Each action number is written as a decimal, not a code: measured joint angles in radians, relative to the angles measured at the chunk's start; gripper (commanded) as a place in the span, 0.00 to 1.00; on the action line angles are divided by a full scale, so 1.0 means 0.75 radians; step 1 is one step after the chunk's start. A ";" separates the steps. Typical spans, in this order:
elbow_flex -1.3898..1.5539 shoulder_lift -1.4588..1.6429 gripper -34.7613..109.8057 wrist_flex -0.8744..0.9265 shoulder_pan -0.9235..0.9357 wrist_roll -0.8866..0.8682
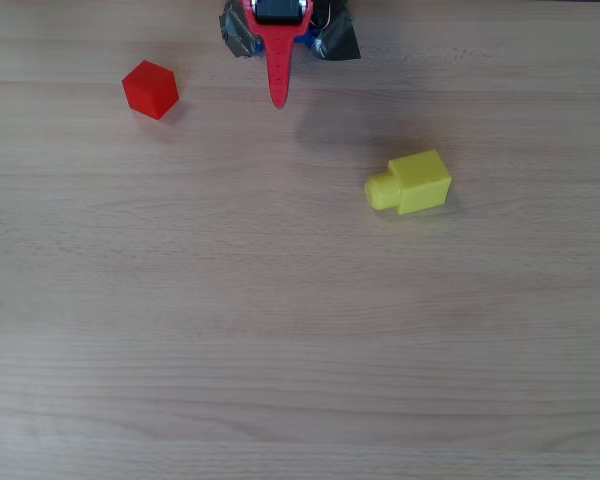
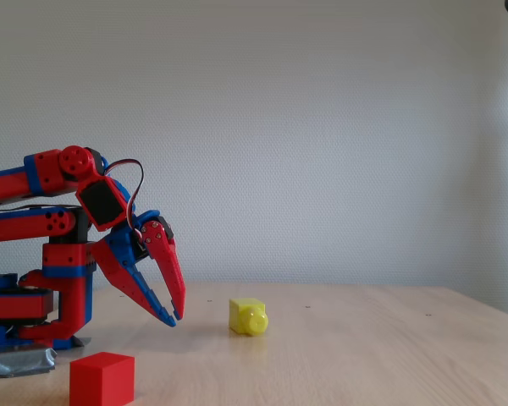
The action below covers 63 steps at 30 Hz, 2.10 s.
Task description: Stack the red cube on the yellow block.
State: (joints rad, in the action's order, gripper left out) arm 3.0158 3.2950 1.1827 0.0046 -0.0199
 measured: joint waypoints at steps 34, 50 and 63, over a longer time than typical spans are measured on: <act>-0.368 -0.427 0.24 -0.233 0.080 0.002; -1.248 -1.213 0.24 0.176 0.589 0.151; -1.174 -1.552 0.29 0.166 0.830 0.311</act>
State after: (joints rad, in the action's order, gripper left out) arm 2.1353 2.1307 1.3070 0.6274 0.2132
